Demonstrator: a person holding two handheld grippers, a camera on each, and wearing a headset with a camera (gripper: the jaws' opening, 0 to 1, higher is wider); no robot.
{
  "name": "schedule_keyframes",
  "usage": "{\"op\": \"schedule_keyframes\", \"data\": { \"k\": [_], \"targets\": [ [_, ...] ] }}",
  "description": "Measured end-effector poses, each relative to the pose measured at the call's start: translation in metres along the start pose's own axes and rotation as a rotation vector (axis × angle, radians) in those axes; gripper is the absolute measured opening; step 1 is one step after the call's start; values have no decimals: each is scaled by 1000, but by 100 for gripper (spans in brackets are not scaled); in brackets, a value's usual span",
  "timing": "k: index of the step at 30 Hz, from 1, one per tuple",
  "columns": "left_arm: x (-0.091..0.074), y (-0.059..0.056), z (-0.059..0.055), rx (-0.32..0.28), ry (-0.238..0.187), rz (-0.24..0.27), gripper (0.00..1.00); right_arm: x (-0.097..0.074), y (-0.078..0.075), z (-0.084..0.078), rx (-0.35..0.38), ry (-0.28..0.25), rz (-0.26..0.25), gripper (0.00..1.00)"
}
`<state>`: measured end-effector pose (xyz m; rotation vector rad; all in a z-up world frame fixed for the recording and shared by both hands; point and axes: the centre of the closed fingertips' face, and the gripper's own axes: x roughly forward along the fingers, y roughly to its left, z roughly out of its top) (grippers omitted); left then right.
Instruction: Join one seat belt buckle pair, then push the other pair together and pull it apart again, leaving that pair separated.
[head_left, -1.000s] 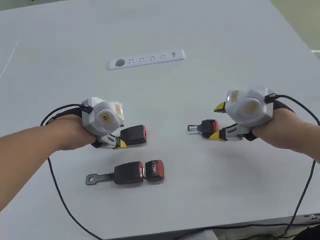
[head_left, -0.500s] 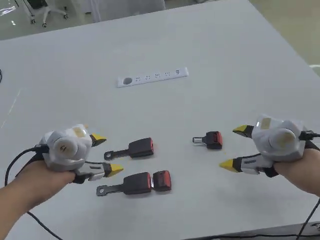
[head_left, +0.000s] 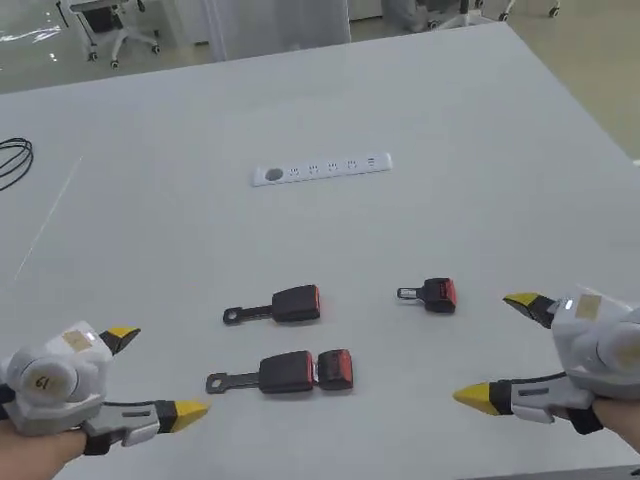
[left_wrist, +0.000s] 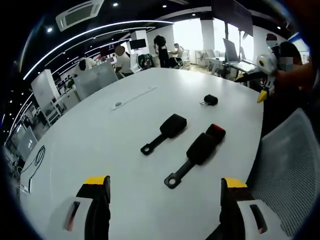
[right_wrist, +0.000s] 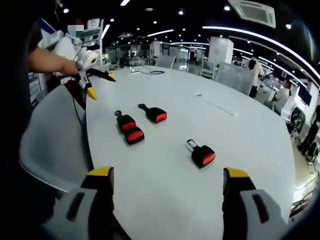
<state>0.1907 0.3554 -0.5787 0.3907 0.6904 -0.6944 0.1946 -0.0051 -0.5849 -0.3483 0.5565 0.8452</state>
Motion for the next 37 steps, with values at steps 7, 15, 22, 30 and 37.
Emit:
{"op": "schedule_keyframes", "data": {
  "k": [7, 15, 22, 30, 37],
  "targets": [
    [-14, 3, -16, -28, 4, 38, 100, -5, -4, 7, 13, -20, -34, 100],
    [-16, 5, -10, -39, -16, 49, 99, -3, 3, 11, 18, -23, -30, 100],
    [-15, -1, -15, -37, -12, 43, 98, -7, 4, 10, 34, -25, -44, 100],
    [-19, -4, -13, -34, -16, 44, 98, -13, 8, 7, 48, -25, -51, 100],
    [-21, -4, -15, -25, -14, 41, 97, -12, 13, 7, 47, -23, -47, 100]
  ]
}}
